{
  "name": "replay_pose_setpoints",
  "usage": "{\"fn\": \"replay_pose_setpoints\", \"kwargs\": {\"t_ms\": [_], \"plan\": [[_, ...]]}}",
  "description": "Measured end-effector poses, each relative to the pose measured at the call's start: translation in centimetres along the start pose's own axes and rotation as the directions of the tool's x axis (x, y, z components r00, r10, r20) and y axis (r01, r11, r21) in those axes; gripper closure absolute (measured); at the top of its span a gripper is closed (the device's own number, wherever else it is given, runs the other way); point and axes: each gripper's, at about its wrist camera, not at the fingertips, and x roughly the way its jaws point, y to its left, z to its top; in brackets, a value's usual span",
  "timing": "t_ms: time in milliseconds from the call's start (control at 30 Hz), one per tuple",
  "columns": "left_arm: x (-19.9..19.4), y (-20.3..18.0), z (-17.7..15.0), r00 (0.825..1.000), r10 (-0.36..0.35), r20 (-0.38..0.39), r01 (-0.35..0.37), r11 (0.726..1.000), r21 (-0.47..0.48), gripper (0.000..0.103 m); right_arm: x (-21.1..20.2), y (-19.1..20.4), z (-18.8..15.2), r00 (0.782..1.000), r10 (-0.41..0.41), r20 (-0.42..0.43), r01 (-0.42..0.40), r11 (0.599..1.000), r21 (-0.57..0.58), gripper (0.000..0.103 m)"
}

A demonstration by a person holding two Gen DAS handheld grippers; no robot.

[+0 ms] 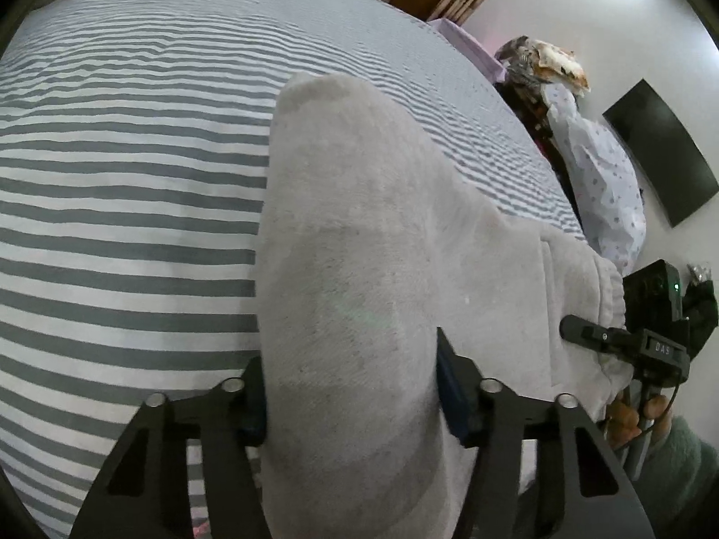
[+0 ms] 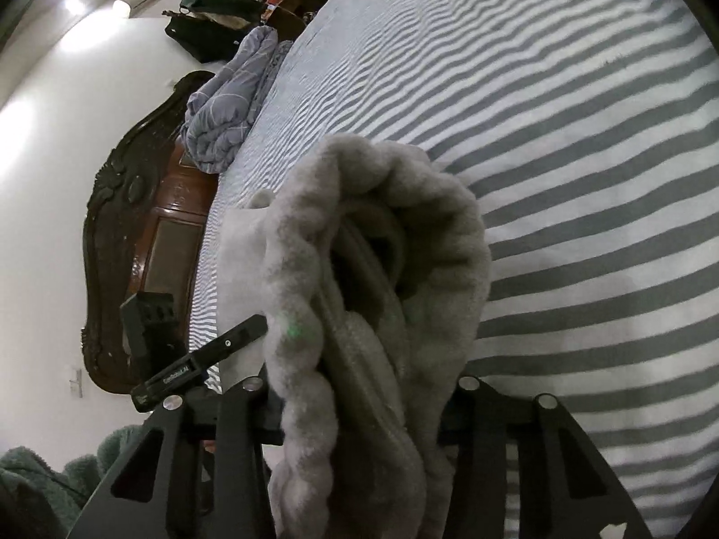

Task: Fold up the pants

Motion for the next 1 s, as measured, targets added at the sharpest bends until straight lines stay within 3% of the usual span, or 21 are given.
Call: {"fn": "replay_pose_setpoints", "kwargs": {"t_ms": [200, 433, 700, 1000], "plan": [[-1.7, -0.1, 0.5, 0.999, -0.026, 0.033, 0.027, 0.999, -0.019, 0.059, -0.8, 3.4, 0.8, 1.0, 0.016, 0.004, -0.016, 1.0, -0.002, 0.065], [-5.6, 0.3, 4.0, 0.99, 0.017, 0.141, -0.02, 1.0, 0.023, 0.06, 1.0, 8.7, 4.4, 1.0, 0.025, -0.005, -0.025, 0.997, -0.074, 0.067], [-7.9, 5.3, 10.7, 0.972, 0.076, 0.221, -0.074, 0.997, -0.018, 0.06, 7.5, 14.2, 11.7, 0.997, 0.059, -0.047, -0.065, 0.986, -0.155, 0.067], [-5.5, 11.5, 17.5, 0.971, 0.126, 0.205, -0.119, 0.992, -0.047, 0.06, 14.6, 15.6, 18.4, 0.995, 0.032, -0.09, -0.047, 0.983, -0.177, 0.067]]}}
